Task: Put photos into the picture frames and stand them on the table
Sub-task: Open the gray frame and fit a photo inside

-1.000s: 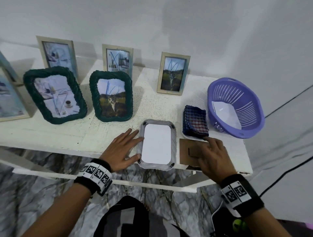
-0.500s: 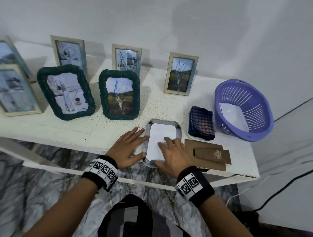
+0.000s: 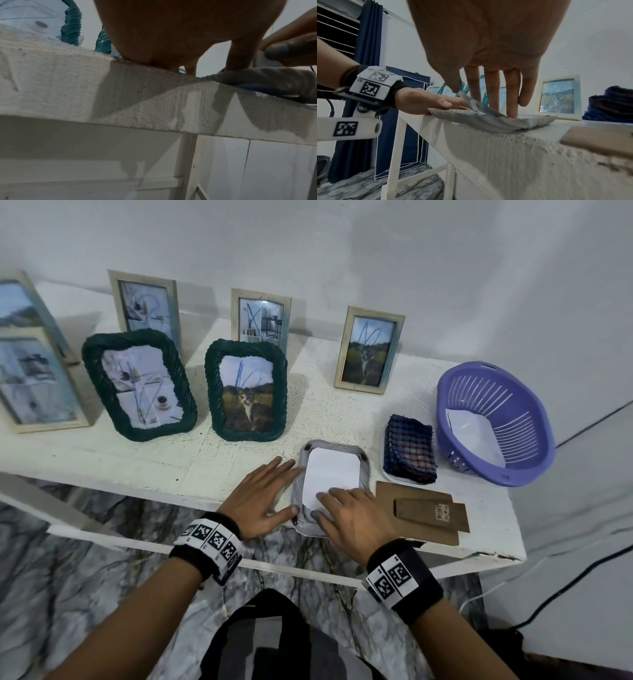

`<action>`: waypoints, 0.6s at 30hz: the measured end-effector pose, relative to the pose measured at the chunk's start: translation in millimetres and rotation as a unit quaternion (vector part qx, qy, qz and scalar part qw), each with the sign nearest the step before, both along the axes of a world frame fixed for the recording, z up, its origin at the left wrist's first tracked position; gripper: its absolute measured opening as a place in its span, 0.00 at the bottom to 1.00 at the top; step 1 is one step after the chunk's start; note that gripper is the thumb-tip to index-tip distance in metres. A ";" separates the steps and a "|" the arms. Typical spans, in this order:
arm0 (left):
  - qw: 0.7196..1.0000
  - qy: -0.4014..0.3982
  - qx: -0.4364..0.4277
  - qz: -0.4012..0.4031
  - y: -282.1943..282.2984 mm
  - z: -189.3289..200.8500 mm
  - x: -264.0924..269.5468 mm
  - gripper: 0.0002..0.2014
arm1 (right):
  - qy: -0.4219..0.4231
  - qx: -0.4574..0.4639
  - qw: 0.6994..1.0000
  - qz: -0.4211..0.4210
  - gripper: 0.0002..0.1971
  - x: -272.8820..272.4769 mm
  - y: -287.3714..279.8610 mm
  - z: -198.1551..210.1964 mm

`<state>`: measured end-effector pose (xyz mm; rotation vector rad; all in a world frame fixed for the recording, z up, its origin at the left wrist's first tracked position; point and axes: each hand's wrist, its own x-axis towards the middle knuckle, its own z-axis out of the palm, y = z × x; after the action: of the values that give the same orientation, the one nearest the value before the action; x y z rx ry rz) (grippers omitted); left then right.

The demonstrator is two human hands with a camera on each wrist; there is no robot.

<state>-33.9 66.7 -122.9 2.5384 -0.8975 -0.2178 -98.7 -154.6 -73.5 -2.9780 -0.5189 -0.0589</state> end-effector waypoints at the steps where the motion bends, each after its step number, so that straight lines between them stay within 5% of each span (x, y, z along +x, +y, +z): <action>1: 1.000 -0.001 0.004 0.006 -0.6 -0.5 -0.8 0.38 | -0.002 0.014 1.000 -0.001 0.19 -1.2 1.1 -0.7; 11: 0.998 -0.025 0.020 0.053 -11.5 -4.8 -1.7 0.43 | -0.035 0.168 0.983 -0.060 0.17 -7.3 1.5 8.9; 18: 0.998 -0.024 0.030 0.052 -12.1 -2.8 -2.6 0.43 | -0.156 0.197 0.940 -0.233 0.13 -10.7 -10.9 33.1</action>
<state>-36.5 54.6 -125.7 2.6479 -0.7845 -0.1532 -109.4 -165.5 -40.4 -2.6280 0.1737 -0.6060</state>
